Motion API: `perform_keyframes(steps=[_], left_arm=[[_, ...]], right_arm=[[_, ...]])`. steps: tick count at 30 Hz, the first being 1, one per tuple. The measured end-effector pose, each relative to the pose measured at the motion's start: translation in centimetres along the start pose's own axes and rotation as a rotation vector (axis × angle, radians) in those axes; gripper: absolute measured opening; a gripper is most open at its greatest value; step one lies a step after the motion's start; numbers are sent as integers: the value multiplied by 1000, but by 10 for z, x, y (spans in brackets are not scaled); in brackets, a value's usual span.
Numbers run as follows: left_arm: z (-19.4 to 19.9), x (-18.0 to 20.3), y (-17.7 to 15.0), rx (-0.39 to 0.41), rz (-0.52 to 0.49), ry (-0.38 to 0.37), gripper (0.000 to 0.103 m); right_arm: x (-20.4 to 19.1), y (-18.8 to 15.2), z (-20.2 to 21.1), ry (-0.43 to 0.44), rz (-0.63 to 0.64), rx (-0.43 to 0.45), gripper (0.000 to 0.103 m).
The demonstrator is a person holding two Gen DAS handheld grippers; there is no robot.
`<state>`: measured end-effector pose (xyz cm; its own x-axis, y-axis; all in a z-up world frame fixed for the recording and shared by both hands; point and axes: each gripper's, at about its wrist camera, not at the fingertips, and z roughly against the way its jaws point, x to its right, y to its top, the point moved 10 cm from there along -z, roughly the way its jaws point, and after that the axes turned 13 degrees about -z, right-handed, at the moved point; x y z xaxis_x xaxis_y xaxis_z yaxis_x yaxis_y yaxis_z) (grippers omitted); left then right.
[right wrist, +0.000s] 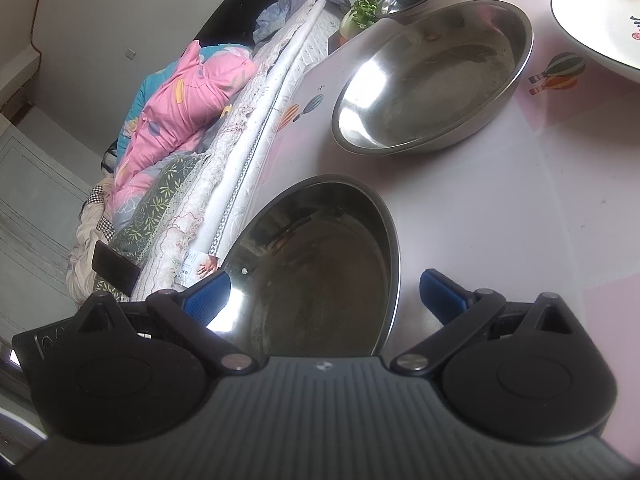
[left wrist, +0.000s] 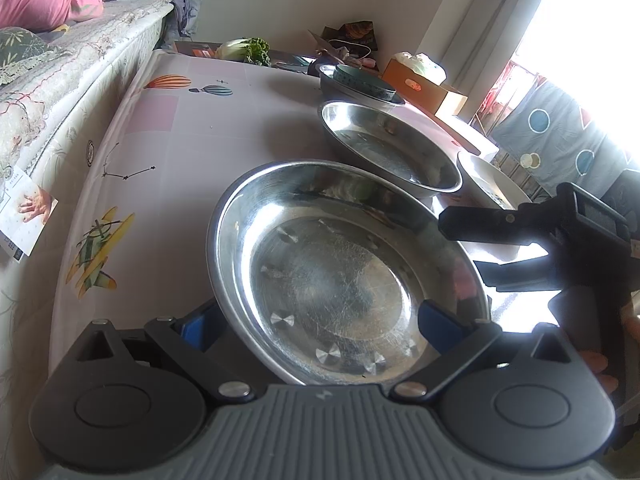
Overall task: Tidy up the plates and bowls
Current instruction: 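Hold the steel plate raised off the table with both tools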
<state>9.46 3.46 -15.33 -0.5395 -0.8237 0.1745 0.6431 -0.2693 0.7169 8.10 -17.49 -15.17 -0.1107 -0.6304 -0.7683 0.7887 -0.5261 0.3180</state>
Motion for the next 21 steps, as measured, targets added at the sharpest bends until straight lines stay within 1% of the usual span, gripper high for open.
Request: perform_keyframes(steps=[9,15,21], left_arm=[[2,-3,0,5,35,0,103],[3,-1,-2,-16,25,27,103],[6,-4,-3,-12,68,13,103]], right_arm=[[-1,-1,0,-13,29,5,102],[-6,-6,-3,-61,96,17,102],[-9,-10,-4,-107,144,23,102]])
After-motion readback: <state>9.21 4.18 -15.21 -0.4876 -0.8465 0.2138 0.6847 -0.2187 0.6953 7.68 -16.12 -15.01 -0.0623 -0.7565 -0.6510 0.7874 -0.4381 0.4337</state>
